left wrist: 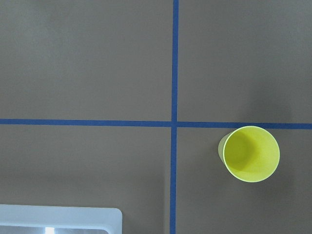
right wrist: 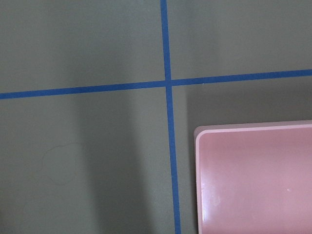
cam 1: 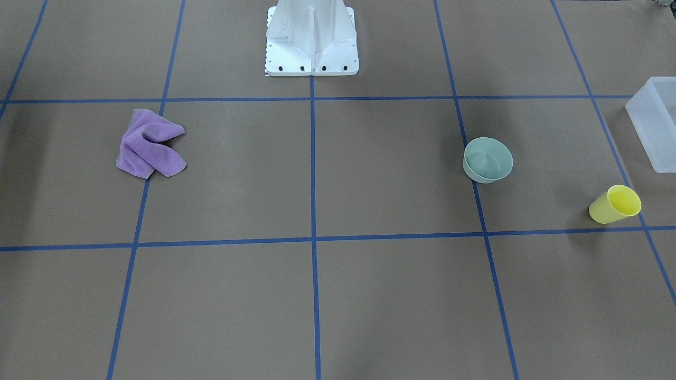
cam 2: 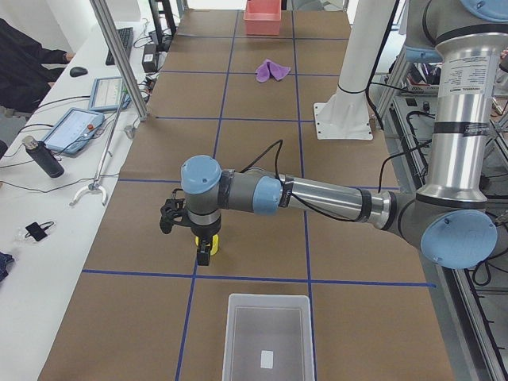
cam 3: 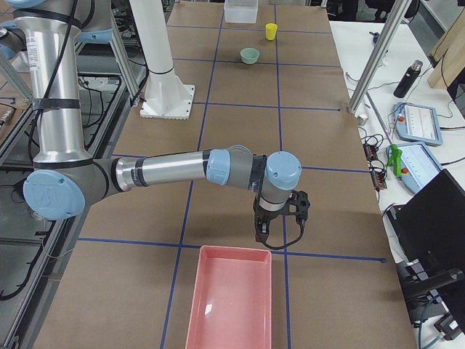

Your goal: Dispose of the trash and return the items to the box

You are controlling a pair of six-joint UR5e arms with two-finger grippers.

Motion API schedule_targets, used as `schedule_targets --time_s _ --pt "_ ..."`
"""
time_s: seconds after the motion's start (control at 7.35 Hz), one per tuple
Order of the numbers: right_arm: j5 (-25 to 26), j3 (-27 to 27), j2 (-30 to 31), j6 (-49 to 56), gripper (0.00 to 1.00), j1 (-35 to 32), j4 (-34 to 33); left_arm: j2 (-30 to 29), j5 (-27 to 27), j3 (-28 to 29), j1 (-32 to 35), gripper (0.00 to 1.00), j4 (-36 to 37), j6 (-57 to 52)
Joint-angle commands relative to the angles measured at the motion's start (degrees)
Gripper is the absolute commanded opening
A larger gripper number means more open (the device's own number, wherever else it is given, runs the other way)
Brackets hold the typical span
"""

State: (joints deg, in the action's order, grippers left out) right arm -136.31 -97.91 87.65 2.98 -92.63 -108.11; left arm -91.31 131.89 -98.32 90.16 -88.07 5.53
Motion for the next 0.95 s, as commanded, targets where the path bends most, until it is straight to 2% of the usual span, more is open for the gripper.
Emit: schedule_targets --time_s 0.0,0.54,0.82 --pt "-0.01 -0.44 -0.2 -0.08 1.0 -0.01 0.0 0.87 -0.06 -0.64 0.1 0.99 -0.44 0.18" --pt "0.43 -0.7 -0.55 -0.61 1.0 -0.01 -0.09 0.88 0.47 -2.05 -1.21 0.99 -1.57 6.73" --pt "0.43 -0.7 -0.64 -0.7 1.0 -0.01 -0.09 1.05 0.39 -0.31 -2.8 0.99 -7.27 15.87"
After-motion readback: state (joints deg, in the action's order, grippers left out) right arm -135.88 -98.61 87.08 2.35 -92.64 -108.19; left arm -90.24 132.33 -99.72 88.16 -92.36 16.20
